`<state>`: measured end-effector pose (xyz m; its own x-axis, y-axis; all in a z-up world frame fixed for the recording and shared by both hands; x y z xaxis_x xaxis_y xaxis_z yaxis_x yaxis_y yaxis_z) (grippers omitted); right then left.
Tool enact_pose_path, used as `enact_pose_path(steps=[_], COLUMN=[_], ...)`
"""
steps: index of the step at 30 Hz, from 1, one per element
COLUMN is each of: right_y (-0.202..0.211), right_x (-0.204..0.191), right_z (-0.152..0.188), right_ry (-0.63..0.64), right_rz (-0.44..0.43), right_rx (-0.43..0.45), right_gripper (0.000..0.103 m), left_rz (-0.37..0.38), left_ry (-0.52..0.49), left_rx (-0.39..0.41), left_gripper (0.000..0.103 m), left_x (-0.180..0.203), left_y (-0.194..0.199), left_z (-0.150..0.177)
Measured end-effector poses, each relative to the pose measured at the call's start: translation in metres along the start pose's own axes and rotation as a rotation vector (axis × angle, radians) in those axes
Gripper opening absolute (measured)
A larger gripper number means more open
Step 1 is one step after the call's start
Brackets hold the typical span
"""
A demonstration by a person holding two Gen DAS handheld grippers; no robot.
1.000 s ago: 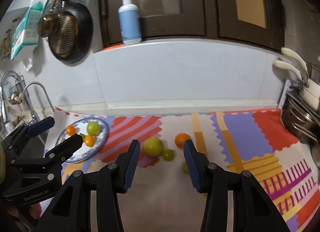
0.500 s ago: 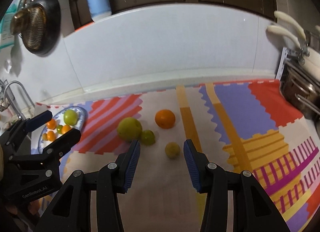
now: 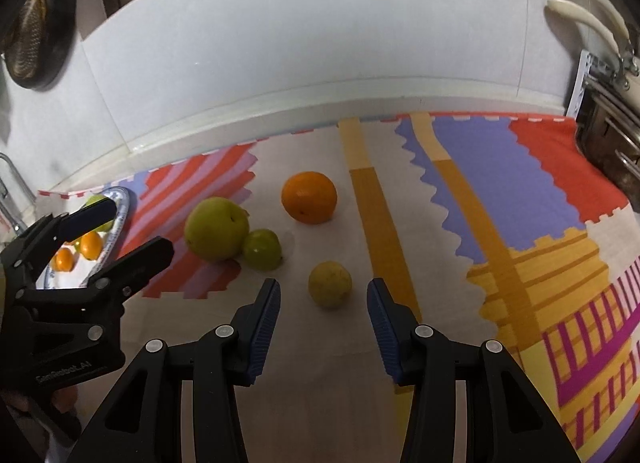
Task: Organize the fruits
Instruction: 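Move both grippers back toward the remaining fruits on the mat, then grasp the large yellow-green pomelo with the left gripper while the right gripper grasps the small yellow fruit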
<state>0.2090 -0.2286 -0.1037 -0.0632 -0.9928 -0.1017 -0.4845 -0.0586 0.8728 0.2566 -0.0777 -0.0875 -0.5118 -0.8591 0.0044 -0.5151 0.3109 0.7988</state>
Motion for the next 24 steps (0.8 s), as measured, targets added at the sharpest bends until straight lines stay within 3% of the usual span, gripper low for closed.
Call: enact_pose_path(steps=[17,22,24], right_y=[-0.021,-0.023,-0.024], right_x=[0.004,0.002,0.002], right_z=[-0.003,-0.004,-0.005], right_ry=[-0.030,-0.016,-0.015], right_rz=[-0.010,-0.008,-0.012], right_rx=[-0.026,-0.020,-0.020], right_gripper=[0.046,0.045,0.040], left_rz=[0.113,0.150,0.169], left_ry=[-0.005,0.000,0.001], left_rx=[-0.048,-0.061,-0.064], left_gripper=[0.074,0.063,0.060], left_x=[0.004,0.003,0.002], left_y=[-0.041,-0.044,-0.045], left_z=[-0.011,-0.012,-0.012])
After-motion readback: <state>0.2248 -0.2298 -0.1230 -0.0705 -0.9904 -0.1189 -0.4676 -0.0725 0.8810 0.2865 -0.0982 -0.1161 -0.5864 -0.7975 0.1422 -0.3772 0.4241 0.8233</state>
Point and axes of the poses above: each gripper's, at about its wrist camera, not at the fingertips, and y roughly against the way its jaws point, x to its right, z to its underside, the point moved 1 cm from there along -y, roughly the way its jaws point, and after that the axes turned 9 degrees about -x, right-handed, at the moved point
